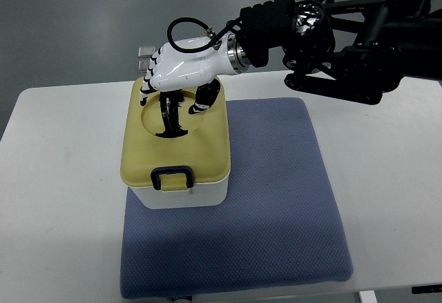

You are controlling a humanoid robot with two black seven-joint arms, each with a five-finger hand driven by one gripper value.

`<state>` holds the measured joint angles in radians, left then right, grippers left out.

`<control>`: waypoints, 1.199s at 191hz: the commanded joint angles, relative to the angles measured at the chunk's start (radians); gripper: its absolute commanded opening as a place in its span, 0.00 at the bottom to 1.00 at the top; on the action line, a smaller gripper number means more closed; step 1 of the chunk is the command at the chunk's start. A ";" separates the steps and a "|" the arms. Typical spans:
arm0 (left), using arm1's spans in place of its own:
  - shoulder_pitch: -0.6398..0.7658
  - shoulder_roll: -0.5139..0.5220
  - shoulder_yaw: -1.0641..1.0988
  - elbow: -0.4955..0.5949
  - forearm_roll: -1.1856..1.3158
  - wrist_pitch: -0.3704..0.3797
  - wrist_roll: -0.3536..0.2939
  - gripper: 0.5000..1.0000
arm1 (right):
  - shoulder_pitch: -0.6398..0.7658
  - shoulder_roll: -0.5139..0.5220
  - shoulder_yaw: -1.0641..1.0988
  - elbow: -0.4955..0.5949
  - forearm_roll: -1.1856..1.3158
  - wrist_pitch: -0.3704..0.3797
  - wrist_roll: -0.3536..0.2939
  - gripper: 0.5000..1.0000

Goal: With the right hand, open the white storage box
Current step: 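Close the right hand's fingers around the black lid handle, then lift the yellow lid up off the white box with the right hand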

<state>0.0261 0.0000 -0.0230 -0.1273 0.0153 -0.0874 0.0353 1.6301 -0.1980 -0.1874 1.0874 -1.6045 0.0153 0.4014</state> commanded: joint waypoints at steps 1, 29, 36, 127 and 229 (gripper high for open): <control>0.000 0.000 0.000 0.000 0.000 0.000 0.000 1.00 | -0.001 0.002 0.000 -0.001 0.000 0.000 -0.001 0.57; 0.000 0.000 0.000 0.000 0.000 0.000 0.000 1.00 | -0.001 0.012 0.000 -0.001 -0.002 0.000 -0.001 0.52; 0.000 0.000 0.000 0.000 0.000 0.000 0.000 1.00 | -0.001 0.012 0.000 -0.001 -0.002 0.000 -0.001 0.51; 0.000 0.000 0.000 0.000 0.000 0.000 0.000 1.00 | -0.001 0.014 0.000 -0.007 -0.003 0.002 -0.004 0.10; 0.000 0.000 0.000 0.000 0.000 0.000 0.000 1.00 | 0.011 0.017 0.016 -0.015 0.005 -0.015 -0.015 0.00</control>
<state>0.0261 0.0000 -0.0230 -0.1273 0.0153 -0.0874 0.0353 1.6342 -0.1758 -0.1777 1.0724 -1.6047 0.0132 0.3856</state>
